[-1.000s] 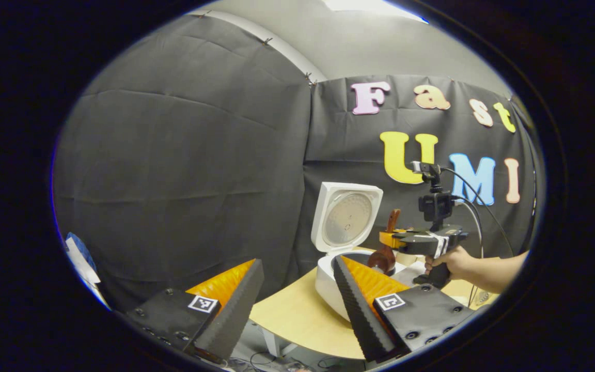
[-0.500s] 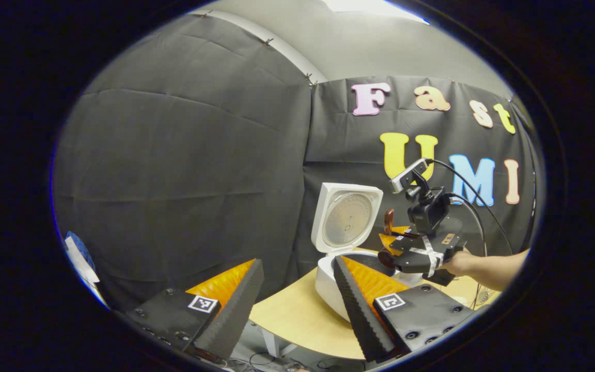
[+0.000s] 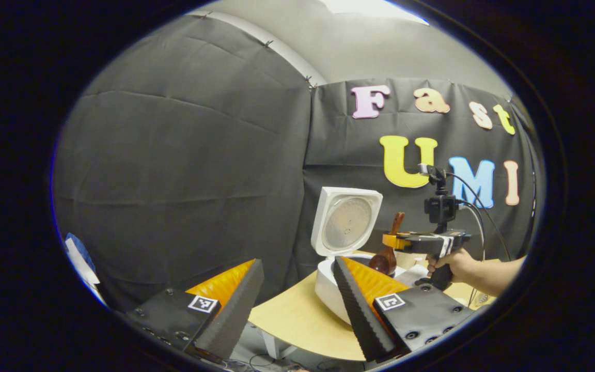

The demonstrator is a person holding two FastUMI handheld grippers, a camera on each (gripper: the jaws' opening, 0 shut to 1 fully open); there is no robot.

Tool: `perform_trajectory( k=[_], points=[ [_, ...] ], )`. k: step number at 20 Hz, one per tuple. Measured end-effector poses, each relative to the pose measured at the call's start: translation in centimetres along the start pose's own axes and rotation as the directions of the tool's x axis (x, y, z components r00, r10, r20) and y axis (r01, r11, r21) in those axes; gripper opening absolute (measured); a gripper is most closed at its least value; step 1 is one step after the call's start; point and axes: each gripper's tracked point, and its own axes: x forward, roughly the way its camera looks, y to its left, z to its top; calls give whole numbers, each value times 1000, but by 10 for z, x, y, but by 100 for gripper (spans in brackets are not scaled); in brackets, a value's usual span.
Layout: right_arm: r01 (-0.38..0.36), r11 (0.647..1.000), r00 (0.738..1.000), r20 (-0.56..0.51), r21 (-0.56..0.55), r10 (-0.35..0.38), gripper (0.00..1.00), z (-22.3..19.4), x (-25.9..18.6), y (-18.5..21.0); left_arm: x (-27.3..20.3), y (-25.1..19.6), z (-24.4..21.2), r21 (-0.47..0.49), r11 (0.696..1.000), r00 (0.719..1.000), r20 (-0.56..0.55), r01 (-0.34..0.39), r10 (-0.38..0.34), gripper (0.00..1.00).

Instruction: Close the left gripper, press the button to open the rice cooker; take a wooden spoon from the chopstick holder with the right hand, scoop a spoonful of rice and pour it into the rice cooker, then put the wooden spoon back into the chopstick holder.

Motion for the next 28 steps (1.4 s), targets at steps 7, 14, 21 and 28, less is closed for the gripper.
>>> perform_trajectory(
  k=[7,14,21,28],
  points=[
    [-44,922,999,31,385,35,10,6,-13,-12,1,-5,2,8,1000,1000,3,3,-3,96],
    [-35,864,996,84,502,-9,10,30,-52,-45,5,-33,17,0,999,998,26,52,-52,95],
    [39,892,984,140,451,-113,10,56,-105,-94,17,-81,31,8,991,990,60,131,-132,95],
    [121,889,963,167,442,-214,10,63,-157,-144,19,-135,37,14,974,971,73,228,-228,94]
  ],
)
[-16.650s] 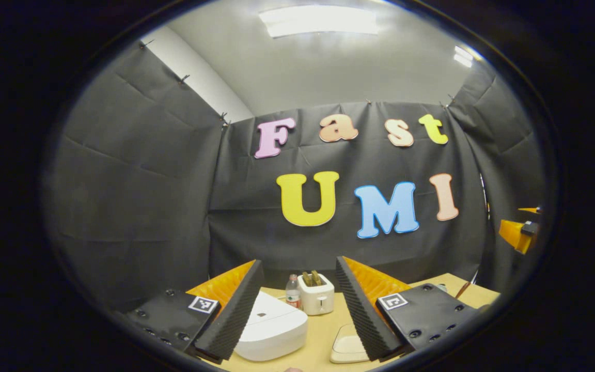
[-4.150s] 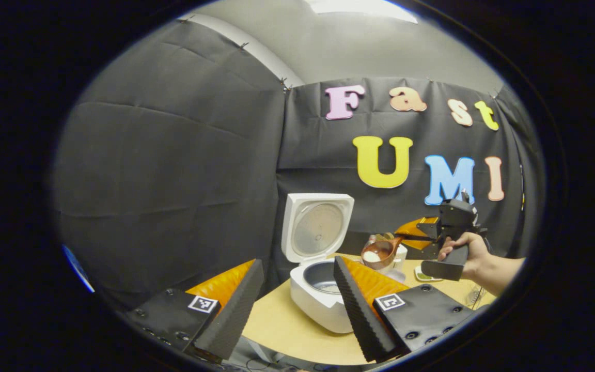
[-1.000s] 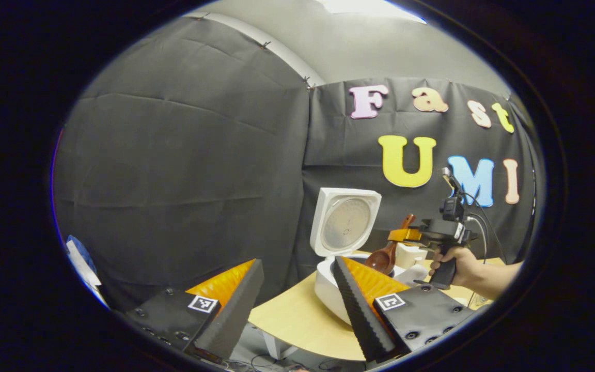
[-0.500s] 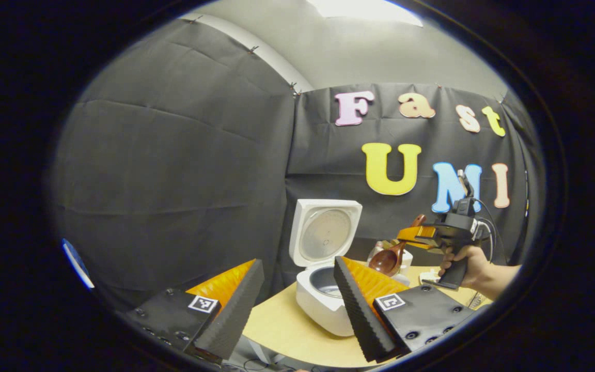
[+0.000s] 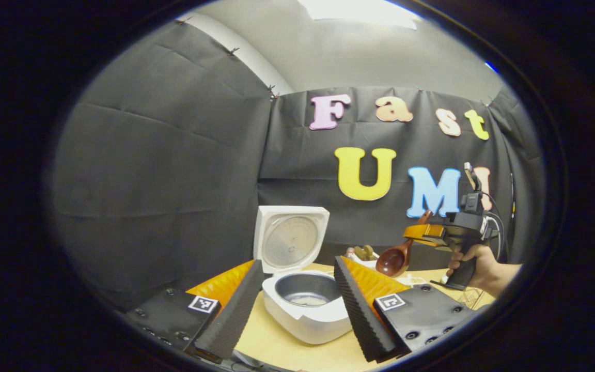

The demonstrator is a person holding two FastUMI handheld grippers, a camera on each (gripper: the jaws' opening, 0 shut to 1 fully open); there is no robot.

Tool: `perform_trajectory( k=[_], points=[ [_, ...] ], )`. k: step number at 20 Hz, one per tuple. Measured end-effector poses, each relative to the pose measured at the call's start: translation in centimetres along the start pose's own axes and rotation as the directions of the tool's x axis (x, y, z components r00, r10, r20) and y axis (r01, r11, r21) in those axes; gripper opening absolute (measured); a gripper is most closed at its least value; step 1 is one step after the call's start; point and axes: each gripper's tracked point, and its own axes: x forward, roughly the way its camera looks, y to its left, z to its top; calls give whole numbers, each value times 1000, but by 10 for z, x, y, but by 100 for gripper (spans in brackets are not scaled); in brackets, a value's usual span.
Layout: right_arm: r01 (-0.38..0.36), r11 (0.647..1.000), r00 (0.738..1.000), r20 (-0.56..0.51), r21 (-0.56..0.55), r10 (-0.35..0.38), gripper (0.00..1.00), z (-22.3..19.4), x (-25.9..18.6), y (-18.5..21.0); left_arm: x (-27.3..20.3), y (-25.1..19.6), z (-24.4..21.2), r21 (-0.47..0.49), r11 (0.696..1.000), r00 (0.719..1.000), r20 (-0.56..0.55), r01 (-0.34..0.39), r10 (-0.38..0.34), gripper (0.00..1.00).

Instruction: Close the left gripper, press the button to open the rice cooker; take a wooden spoon from the chopstick holder with the right hand, scoop a spoonful of rice and pour it into the rice cooker, then put the wooden spoon back into the chopstick holder.

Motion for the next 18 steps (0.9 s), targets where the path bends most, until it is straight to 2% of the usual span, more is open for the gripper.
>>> perform_trajectory(
  k=[9,18],
  points=[
    [114,993,991,63,-5,-114,10,38,-56,-69,6,-58,11,16,996,996,20,85,-86,94],
    [236,972,963,132,1,-234,11,81,-110,-144,14,-123,19,32,985,985,30,172,-173,94]
  ],
)
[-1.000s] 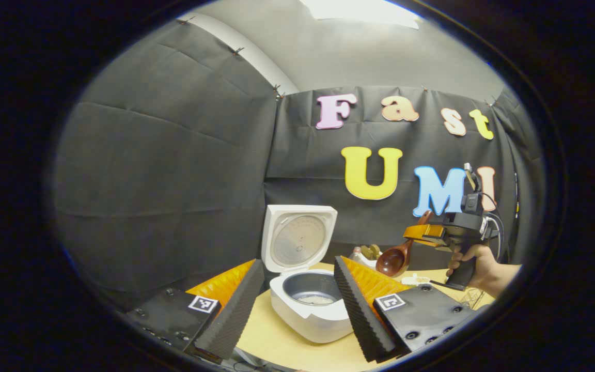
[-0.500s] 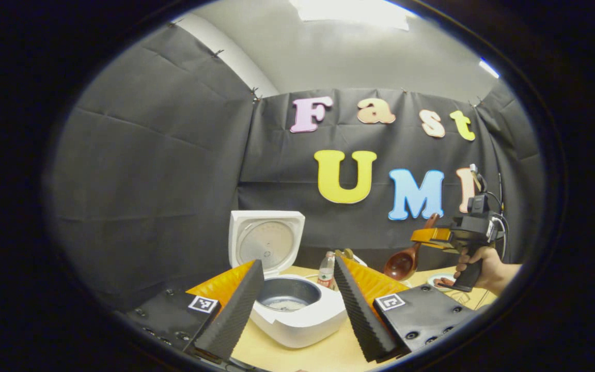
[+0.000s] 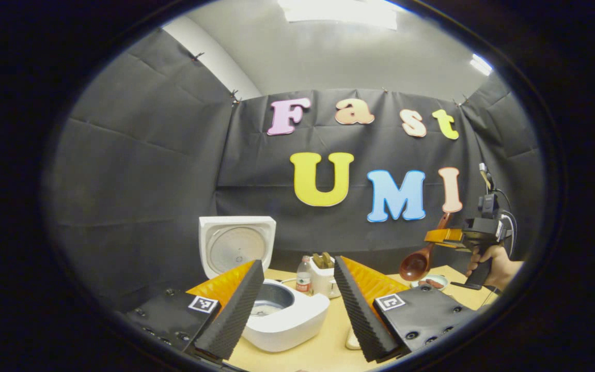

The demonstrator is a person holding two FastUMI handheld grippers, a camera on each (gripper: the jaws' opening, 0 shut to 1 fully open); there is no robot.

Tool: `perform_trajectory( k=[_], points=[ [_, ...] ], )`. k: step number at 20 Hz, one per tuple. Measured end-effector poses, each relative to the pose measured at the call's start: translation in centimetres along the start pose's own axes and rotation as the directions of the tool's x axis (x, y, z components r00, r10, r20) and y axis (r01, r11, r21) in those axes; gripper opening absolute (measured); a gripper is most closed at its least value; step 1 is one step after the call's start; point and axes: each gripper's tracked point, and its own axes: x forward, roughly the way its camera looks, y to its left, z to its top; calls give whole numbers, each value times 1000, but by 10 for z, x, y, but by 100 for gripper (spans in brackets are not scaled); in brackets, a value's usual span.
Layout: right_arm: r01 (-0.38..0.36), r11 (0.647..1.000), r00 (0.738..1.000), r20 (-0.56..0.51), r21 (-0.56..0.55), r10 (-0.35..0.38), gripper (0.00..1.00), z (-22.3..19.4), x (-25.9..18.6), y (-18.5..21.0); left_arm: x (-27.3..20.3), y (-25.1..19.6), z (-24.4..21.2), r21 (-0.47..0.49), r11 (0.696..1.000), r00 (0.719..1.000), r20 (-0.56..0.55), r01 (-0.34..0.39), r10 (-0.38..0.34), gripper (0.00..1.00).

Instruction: Close the left gripper, press the button to open the rice cooker; take a wooden spoon from the chopstick holder with the right hand, scoop a spoonful of rice and pour it into the rice cooker, then put the wooden spoon back into the chopstick holder.

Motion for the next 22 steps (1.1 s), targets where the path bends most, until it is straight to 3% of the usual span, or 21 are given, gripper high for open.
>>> perform_trajectory(
  k=[10,22],
  points=[
    [141,990,989,35,26,-142,10,15,-39,-92,14,-79,2,24,994,995,-3,104,-104,94],
    [331,941,941,-51,-67,-335,10,-51,-68,-185,23,-127,-2,44,986,987,-22,158,-157,96]
  ],
)
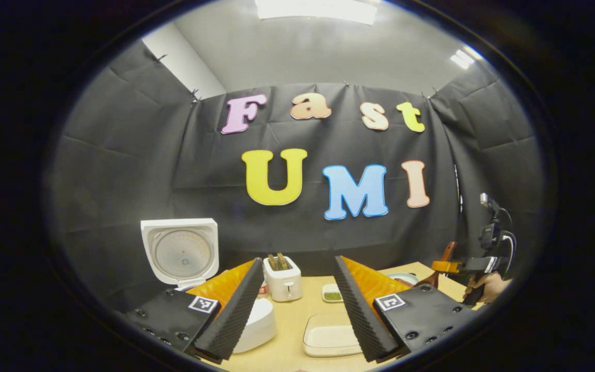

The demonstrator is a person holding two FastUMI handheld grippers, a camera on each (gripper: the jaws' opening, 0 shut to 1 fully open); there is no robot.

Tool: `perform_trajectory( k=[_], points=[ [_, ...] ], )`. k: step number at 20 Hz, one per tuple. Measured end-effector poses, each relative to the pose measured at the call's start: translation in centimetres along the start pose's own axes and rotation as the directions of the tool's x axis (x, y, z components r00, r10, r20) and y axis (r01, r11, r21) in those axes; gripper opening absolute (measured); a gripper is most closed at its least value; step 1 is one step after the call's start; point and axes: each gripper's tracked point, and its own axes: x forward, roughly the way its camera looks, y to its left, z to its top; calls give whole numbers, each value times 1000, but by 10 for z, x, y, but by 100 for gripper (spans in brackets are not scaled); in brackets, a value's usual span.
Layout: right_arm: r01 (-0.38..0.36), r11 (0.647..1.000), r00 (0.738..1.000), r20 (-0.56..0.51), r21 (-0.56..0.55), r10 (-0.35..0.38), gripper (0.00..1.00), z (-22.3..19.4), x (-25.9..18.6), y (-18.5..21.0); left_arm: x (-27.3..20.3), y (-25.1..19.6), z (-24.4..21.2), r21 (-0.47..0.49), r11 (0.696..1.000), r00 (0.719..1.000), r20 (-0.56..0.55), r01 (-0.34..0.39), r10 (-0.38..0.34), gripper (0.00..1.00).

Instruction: Close the left gripper, press the button to open the rice cooker; take a wooden spoon from the chopstick holder with the right hand, scoop a spoonful of rice and pour it into the rice cooker, then put the wooden spoon back into the chopstick holder.

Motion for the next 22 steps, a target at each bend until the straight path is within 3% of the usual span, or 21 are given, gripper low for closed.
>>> perform_trajectory(
  k=[7,17,20,22],
  points=[
    [47,999,995,-86,-4,-47,10,-49,11,-17,-1,-2,-7,30,1000,1000,-22,-11,12,96],
    [65,998,982,-180,18,-60,11,-90,19,-30,-3,5,-9,40,998,999,-31,-38,40,96],
    [89,996,982,-165,-27,-92,17,-84,12,-42,1,4,-7,37,999,999,-23,-35,36,96],
    [100,993,983,-144,-68,-109,33,-76,6,-49,2,3,-5,36,999,999,-17,-30,31,96]
  ],
)
